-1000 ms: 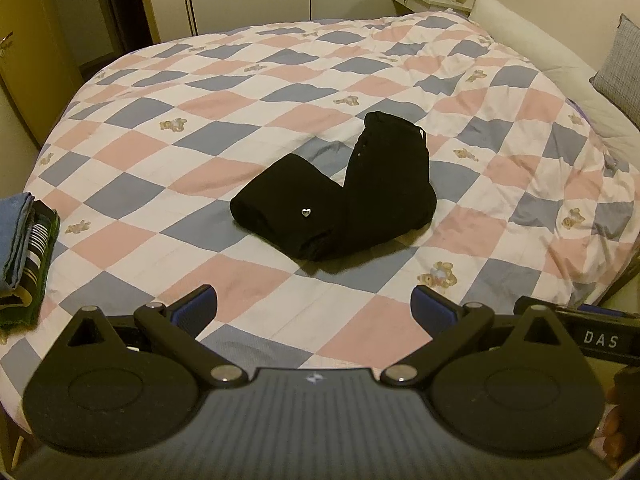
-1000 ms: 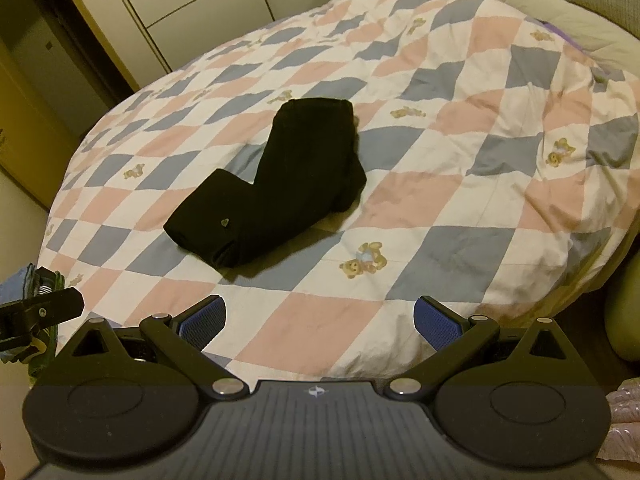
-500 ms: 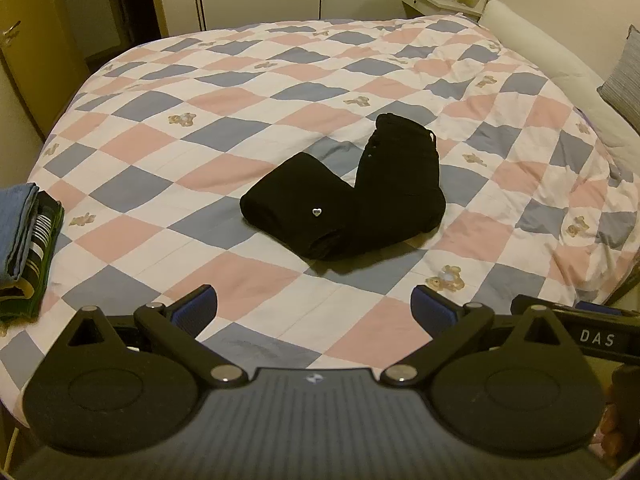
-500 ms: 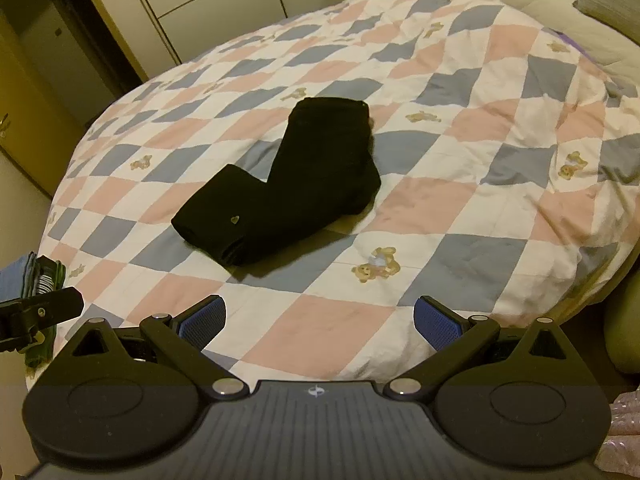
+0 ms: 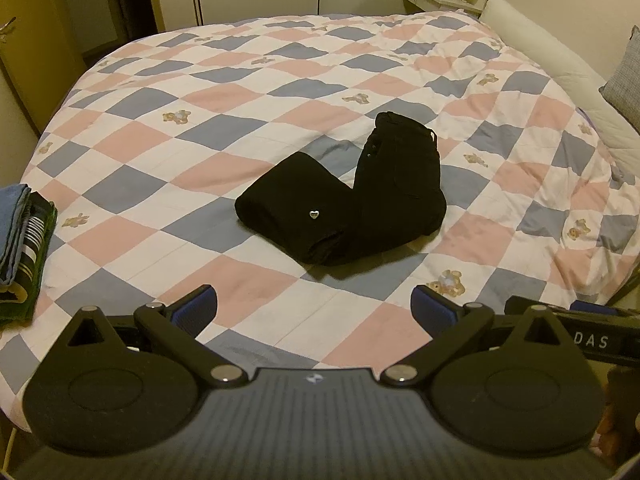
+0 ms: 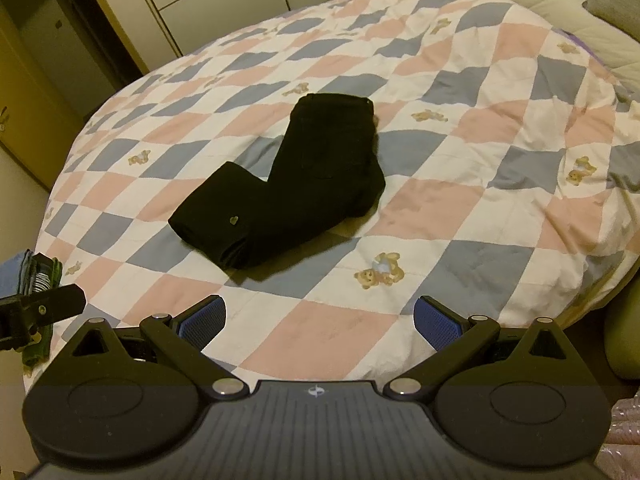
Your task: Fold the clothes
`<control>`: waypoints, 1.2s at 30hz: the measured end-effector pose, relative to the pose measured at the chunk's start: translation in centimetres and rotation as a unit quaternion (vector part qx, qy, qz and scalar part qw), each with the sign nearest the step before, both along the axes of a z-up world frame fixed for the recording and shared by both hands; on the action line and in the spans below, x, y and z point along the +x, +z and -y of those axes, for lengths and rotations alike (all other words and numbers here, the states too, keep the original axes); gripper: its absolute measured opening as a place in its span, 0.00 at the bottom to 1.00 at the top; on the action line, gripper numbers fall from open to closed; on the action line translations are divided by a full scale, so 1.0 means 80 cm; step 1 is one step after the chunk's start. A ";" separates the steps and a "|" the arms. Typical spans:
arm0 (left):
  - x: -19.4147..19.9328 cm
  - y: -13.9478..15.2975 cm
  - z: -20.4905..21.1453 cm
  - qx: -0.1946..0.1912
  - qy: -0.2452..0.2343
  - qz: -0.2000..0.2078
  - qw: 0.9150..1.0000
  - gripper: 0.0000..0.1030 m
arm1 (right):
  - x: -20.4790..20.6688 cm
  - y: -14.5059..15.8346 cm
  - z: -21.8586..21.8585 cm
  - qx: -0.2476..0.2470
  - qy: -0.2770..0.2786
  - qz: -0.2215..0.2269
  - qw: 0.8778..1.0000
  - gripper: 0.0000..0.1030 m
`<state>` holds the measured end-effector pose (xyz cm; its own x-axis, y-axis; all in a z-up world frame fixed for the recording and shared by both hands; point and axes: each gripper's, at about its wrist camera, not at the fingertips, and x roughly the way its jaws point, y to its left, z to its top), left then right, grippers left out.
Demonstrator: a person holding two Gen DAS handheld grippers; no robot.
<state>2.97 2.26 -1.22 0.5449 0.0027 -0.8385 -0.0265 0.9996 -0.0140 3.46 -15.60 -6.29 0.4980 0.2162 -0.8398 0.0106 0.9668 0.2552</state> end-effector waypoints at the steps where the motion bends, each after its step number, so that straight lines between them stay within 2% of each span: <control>1: 0.004 0.000 0.002 0.000 0.001 -0.001 1.000 0.99 | 0.005 -0.001 0.001 0.000 0.002 -0.001 1.000 1.00; 8: 0.042 -0.007 0.026 0.002 0.021 -0.011 1.000 0.99 | 0.057 -0.012 0.023 -0.001 0.029 -0.017 0.999 1.00; 17: 0.095 -0.009 0.083 0.002 0.060 -0.019 0.998 0.99 | 0.130 -0.015 0.075 -0.005 0.072 -0.025 0.997 1.00; 24: 0.117 -0.015 0.119 -0.001 0.094 -0.024 0.995 0.99 | 0.176 -0.024 0.108 0.005 0.101 -0.034 0.994 1.00; 27: 0.118 -0.028 0.118 -0.004 0.115 -0.034 0.993 0.99 | 0.192 -0.036 0.116 0.022 0.114 -0.046 0.992 1.00; 32: 0.115 -0.068 0.097 -0.009 0.154 -0.080 0.985 0.99 | 0.203 -0.073 0.111 0.047 0.134 -0.088 0.986 1.00; 36: 0.116 -0.098 0.076 -0.008 0.172 -0.113 0.979 0.99 | 0.211 -0.099 0.096 0.043 0.130 -0.112 0.984 1.00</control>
